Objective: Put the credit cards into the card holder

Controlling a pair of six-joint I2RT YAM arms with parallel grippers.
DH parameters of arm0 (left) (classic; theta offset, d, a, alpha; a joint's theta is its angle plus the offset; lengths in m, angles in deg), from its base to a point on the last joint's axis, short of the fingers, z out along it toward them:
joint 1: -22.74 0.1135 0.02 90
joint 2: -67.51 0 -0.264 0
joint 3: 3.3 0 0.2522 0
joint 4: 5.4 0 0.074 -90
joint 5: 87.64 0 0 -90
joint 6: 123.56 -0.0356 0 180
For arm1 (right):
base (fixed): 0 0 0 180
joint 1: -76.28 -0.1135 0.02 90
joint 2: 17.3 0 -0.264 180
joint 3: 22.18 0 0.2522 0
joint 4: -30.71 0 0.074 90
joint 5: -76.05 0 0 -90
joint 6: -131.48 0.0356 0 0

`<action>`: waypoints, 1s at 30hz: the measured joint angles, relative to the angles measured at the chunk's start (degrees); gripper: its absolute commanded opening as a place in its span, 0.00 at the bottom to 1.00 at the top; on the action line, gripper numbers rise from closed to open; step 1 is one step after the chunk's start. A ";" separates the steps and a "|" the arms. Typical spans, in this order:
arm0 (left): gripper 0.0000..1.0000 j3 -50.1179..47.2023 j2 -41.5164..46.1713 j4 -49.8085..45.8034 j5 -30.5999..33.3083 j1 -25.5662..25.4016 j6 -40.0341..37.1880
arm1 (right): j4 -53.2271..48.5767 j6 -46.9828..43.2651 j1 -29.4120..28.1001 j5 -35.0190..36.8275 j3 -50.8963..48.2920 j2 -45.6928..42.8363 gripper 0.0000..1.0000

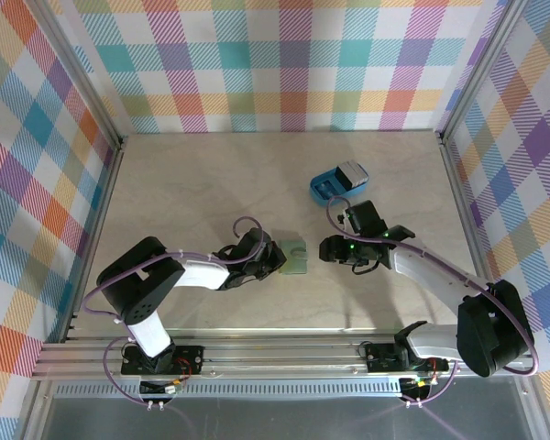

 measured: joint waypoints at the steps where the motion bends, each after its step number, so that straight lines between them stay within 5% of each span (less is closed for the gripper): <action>1: 0.17 -0.28 0.68 -0.13 0.15 0.00 -0.13 | -0.68 -0.11 -0.20 0.66 0.33 0.00 0.56; 6: 0.39 -0.96 11.58 -7.61 2.01 0.13 -4.15 | -4.17 -0.81 -2.71 2.51 4.00 1.22 0.56; 13: 0.48 -0.63 29.51 -17.03 -1.90 7.54 -12.48 | -7.67 -0.02 -9.01 8.98 10.80 6.43 0.55; 20: 0.49 -0.98 31.26 -26.23 -10.73 15.21 -22.38 | -11.50 1.95 -13.75 14.19 18.75 16.81 0.48; 30: 0.49 -1.99 29.90 -28.68 -17.73 16.83 -28.55 | -16.39 2.95 -15.74 15.52 30.10 29.62 0.41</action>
